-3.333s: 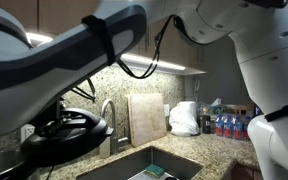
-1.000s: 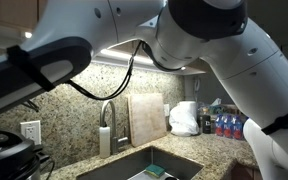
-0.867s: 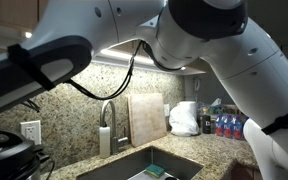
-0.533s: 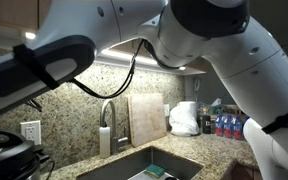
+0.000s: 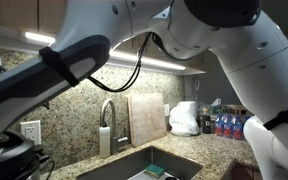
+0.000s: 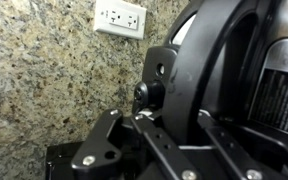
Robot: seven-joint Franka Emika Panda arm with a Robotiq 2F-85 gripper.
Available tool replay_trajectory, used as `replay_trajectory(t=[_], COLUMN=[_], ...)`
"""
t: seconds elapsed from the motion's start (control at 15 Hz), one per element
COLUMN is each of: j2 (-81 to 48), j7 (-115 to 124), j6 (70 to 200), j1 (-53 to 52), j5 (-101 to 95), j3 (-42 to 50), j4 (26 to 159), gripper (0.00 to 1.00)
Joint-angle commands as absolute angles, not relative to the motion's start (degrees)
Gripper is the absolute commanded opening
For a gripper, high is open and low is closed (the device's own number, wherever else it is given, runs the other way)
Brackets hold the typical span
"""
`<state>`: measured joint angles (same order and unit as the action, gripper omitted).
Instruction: Pick up the cooker lid and put it on the cooker machine
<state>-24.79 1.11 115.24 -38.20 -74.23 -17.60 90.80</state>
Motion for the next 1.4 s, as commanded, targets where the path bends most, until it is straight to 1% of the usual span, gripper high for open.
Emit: replay_trajectory(t=[0.0,0.33,0.87,1.07,1.33], j2=[-18.7,-16.0,-10.8,-9.6,-9.2], j7=[3.3,0.0,-11.2,-18.4,-23.6], j6=[117.7,120.6,138.0,142.4,147.5], j1=[-37.3,-35.0,-26.3,-24.6,-23.3], j5=[-77.9,-76.2,-71.5,-68.2,-68.6], j3=[-17.7,-18.3,-20.2,-20.8,-20.5], j4=[97.2,99.6,105.1,107.5,110.0], gripper=[0.01,0.01,0.01,0.01,0.01])
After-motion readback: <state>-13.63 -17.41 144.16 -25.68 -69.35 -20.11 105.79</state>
